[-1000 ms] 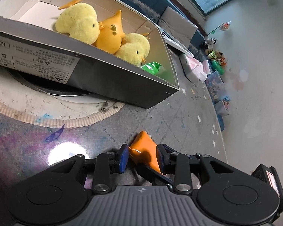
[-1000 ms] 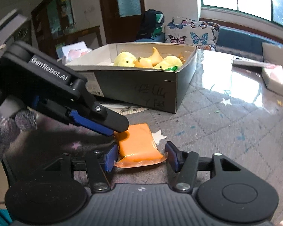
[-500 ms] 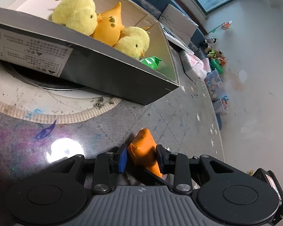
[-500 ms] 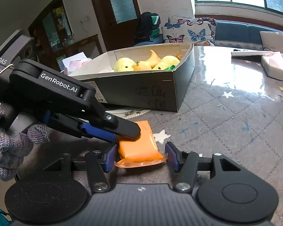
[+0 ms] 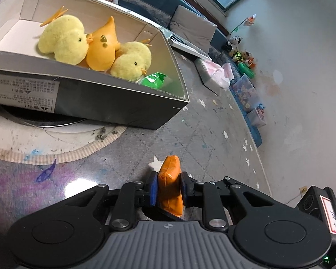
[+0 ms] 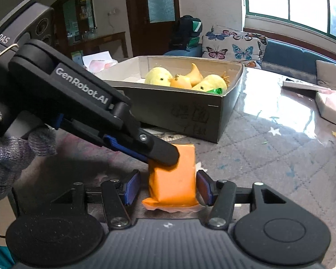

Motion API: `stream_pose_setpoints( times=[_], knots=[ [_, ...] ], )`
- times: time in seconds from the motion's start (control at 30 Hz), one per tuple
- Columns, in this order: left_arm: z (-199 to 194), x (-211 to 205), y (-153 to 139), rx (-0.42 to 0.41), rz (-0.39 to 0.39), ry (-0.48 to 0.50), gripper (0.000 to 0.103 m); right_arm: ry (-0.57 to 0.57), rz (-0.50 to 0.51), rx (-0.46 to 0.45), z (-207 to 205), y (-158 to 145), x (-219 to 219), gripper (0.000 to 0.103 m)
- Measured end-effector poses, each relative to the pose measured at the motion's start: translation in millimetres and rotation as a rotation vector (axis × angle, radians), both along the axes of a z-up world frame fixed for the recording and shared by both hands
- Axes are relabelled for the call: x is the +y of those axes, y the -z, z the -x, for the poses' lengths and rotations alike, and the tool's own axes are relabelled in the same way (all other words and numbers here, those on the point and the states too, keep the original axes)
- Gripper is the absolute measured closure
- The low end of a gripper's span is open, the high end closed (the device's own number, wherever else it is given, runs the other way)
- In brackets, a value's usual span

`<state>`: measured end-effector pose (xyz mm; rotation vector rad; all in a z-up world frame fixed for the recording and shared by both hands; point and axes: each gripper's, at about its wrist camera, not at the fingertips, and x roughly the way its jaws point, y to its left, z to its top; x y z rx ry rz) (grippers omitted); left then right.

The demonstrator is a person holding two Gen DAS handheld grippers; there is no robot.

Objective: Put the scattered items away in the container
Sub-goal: 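Lift the orange packet with the left gripper and carry it into the box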

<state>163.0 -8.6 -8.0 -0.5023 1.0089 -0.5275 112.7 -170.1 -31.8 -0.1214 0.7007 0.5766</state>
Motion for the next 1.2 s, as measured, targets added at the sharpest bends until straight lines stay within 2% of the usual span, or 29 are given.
stream_pose_setpoints(
  times=[0.1,0.43,0.83,1.03,1.2],
  knots=[
    [1.7,0.3,-4.0,-0.017,-0.013,0.004,0.081,0.008,-0.003,0.002,0.1,-1.3,-1.2,0.06],
    [1.7,1.4,-36.5,-0.114,-0.057,0.018,0.081,-0.003,-0.022,-0.042,-6.9,-20.3,2.8,0.06],
    [-33.1,11.0,-93.0,-0.279,-0.161,-0.014,0.081,-0.012,-0.058,-0.189,-49.6,-61.7,30.0,0.06],
    [-60.3,14.8,-94.6,-0.291,-0.216,-0.025,0.081,-0.026,-0.076,-0.2,-78.9,-65.5,48.4,0.06],
    [-79.2,15.1,-83.7,-0.273,-0.253,-0.026,0.081,-0.019,-0.095,-0.178,-98.3,-57.6,54.8,0.06]
  ],
)
